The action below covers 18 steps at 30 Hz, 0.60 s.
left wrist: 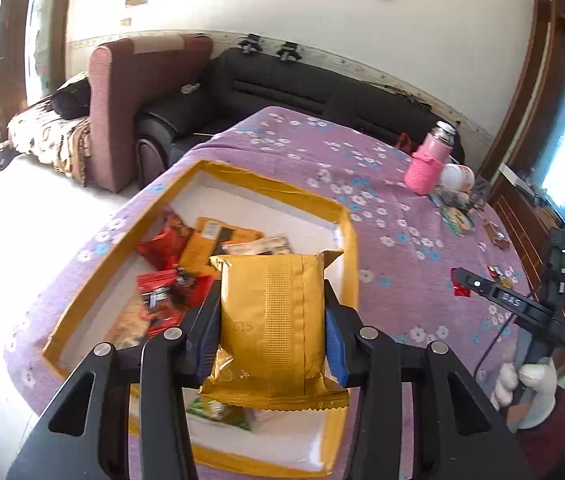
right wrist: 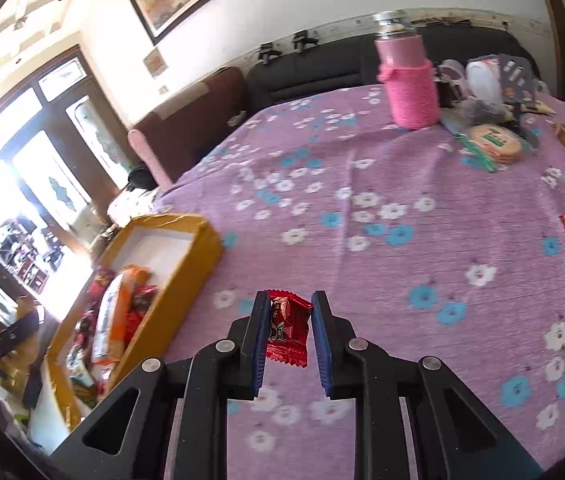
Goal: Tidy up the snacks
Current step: 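Carry the yellow cake and red candy into the yellow tray and release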
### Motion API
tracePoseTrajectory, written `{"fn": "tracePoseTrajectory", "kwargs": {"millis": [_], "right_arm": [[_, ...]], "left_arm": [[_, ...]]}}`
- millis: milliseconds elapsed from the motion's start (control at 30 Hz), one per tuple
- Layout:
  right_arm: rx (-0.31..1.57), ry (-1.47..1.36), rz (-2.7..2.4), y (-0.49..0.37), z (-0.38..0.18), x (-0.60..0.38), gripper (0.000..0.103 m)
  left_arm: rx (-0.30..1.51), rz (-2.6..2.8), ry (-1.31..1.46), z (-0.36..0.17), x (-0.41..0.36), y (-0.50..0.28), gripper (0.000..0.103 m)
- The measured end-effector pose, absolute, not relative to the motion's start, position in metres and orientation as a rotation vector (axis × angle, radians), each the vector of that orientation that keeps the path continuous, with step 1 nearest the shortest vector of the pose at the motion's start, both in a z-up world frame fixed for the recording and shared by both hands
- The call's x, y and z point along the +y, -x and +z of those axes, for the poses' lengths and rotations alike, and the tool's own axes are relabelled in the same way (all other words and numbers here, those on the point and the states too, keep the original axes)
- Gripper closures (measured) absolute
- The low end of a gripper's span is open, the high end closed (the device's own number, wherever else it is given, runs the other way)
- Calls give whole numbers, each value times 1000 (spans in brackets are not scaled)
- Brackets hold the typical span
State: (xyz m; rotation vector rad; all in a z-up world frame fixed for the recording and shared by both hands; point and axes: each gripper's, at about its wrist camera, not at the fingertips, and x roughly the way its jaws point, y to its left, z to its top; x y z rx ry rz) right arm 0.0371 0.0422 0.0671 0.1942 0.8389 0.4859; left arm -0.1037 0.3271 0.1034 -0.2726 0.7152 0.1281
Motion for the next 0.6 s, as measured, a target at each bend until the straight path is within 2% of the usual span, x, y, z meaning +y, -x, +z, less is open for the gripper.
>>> {"fn": "tracePoseTrajectory", "kwargs": {"millis": [200, 433, 533, 600], "right_arm": [[872, -104, 697, 0, 83, 134, 82], [957, -15, 805, 29, 59, 209, 82], [984, 9, 811, 34, 47, 224, 79], [990, 37, 820, 38, 42, 232, 79]], "left_arm": [[760, 206, 324, 73, 359, 115, 60], [797, 208, 373, 52, 370, 112, 60], [784, 191, 395, 55, 372, 115, 57], [764, 184, 402, 60, 373, 118, 51]]}}
